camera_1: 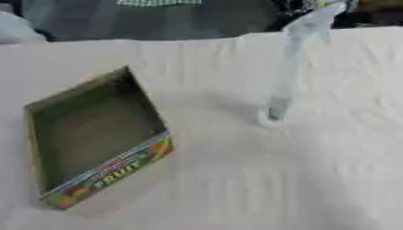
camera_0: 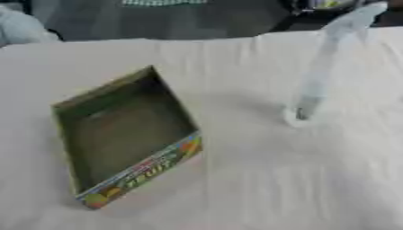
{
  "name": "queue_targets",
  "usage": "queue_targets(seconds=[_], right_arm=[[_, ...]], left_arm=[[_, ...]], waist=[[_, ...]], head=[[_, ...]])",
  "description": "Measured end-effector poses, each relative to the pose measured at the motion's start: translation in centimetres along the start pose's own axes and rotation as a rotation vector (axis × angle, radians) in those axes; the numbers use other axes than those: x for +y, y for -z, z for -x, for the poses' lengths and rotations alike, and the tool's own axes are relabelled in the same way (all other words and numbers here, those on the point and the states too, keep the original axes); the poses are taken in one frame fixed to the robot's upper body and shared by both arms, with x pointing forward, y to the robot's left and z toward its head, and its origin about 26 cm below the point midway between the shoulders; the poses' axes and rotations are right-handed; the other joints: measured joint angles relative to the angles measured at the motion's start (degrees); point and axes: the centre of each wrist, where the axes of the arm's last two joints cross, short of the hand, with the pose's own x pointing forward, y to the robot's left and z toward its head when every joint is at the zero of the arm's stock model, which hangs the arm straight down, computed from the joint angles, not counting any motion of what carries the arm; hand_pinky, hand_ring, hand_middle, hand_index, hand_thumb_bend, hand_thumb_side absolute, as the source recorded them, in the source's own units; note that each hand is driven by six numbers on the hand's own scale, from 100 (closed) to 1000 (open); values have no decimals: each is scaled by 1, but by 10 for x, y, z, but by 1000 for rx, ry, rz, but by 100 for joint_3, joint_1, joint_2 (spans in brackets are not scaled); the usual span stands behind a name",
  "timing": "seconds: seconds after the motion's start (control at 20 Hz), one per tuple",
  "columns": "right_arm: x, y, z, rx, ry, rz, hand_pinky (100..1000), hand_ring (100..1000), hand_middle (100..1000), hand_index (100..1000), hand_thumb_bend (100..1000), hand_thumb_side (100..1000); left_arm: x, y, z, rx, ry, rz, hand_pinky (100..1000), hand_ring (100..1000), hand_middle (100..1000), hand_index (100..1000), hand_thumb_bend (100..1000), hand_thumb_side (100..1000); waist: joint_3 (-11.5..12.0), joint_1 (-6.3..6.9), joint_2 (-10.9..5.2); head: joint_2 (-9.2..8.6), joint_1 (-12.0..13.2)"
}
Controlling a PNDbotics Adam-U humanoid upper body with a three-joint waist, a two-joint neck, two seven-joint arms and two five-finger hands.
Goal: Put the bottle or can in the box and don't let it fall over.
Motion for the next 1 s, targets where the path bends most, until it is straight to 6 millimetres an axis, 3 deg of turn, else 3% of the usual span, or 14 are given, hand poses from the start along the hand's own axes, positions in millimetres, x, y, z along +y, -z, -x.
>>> queue_targets(seconds=[0.65, 0.75, 0.85, 1.0], right_arm=[[0, 1, -1, 0, -4, -2, 710, 918, 1000, 1000, 100, 757], [0, 1, -1, 14, 4, 0, 688, 868, 1000, 1000, 100, 778], [1, 1, 0, 44, 24, -6, 631, 794, 1000, 1000, 132, 863], [5, 0, 6, 120, 81, -29, 520, 647, 877, 1000, 252, 956]], left_arm=[[0, 0, 0, -2, -1, 1, 1000, 1000, 1000, 778, 796, 649], [0, 0, 0, -2, -1, 1, 1000, 1000, 1000, 778, 795, 649], [0, 0, 0, -2, -1, 1, 1000, 1000, 1000, 778, 795, 650], [0, 0, 0, -3, -1, 2, 1000, 1000, 1000, 778, 796, 649]], waist=[[-2, 1, 0], [-2, 1, 0], [-2, 1, -1], [10, 4, -2]], head=[[-2, -5], [-4, -10], [-5, -17], [-8, -41]])
